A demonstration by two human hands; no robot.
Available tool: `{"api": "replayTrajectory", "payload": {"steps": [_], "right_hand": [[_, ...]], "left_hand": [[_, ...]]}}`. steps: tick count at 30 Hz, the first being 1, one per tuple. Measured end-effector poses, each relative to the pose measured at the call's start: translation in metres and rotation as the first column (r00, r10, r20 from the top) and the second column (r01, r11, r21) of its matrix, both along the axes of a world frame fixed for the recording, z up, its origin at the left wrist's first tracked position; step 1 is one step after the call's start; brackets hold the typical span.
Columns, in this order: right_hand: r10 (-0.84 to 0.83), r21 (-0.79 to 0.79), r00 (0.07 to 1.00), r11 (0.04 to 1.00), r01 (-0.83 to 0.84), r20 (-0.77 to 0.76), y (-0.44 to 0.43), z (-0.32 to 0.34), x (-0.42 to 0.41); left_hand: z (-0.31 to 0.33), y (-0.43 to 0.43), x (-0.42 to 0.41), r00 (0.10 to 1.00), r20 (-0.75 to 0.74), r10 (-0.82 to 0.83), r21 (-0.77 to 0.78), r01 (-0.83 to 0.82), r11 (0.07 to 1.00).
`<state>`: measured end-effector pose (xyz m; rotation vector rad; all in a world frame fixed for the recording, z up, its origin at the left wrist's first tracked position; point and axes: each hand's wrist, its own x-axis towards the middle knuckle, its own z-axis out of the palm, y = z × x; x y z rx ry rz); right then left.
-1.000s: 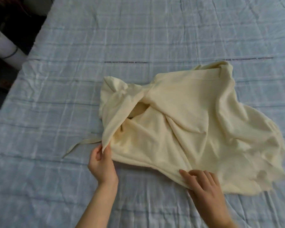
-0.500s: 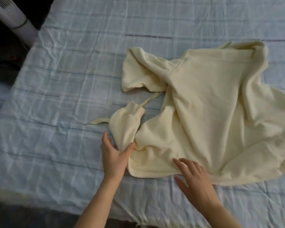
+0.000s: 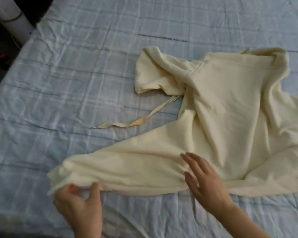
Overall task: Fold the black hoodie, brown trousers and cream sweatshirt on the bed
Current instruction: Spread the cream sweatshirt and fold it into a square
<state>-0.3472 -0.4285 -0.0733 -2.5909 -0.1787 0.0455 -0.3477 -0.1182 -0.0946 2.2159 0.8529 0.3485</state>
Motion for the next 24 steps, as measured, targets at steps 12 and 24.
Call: {"api": "replayTrajectory", "payload": {"steps": [12,24], "right_hand": [[-0.189,-0.162,0.975,0.972,0.169,-0.114,0.023,-0.053,0.050],[-0.091,-0.248,0.993,0.963,0.108,0.079,-0.027,-0.001,0.093]], "left_hand": [[-0.024,-0.126,0.135,0.509,-0.361,-0.781,0.232,0.860,0.454],[0.044,-0.041,0.119,0.351,-0.829,-0.435,0.044,0.817,0.575]]}}
